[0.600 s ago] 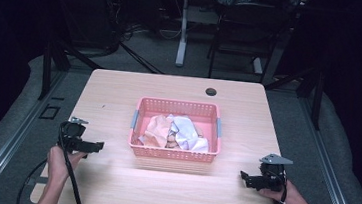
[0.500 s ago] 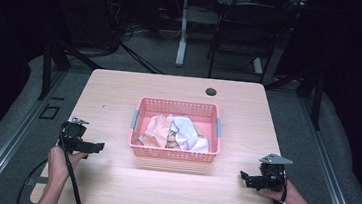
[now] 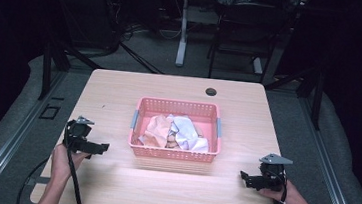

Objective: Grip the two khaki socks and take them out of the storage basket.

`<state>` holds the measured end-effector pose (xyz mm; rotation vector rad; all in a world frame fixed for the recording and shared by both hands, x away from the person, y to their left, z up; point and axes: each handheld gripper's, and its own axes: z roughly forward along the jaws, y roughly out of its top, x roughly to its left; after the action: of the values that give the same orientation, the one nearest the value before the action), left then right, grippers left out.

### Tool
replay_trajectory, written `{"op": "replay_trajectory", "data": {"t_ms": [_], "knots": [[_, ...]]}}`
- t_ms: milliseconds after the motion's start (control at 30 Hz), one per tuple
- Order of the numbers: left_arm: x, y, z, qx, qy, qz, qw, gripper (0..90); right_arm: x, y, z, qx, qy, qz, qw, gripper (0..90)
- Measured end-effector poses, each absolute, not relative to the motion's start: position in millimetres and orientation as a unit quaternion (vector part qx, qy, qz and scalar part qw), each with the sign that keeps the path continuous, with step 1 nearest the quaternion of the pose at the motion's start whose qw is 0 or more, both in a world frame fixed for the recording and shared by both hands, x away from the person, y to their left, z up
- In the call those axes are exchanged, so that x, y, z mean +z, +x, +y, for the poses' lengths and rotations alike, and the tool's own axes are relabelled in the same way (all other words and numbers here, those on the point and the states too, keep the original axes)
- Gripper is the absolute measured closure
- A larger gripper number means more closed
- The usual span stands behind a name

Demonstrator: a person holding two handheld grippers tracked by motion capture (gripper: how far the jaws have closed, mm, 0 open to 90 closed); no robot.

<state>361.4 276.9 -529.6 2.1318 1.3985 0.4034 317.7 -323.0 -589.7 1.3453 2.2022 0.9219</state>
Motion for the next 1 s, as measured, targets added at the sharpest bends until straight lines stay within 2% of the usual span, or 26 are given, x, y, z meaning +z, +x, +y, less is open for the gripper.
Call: {"op": "replay_trajectory", "data": {"t_ms": [633,1000], "knots": [[-506,374,247,0.140,0.807,0.495,0.289,1.8,-590,318,-323,0.331,0.481,0.787,0.199,0.0],[-476,387,220,0.145,0.823,0.463,0.295,0.3,-590,318,-323,0.331,0.480,0.788,0.199,0.0]]}}
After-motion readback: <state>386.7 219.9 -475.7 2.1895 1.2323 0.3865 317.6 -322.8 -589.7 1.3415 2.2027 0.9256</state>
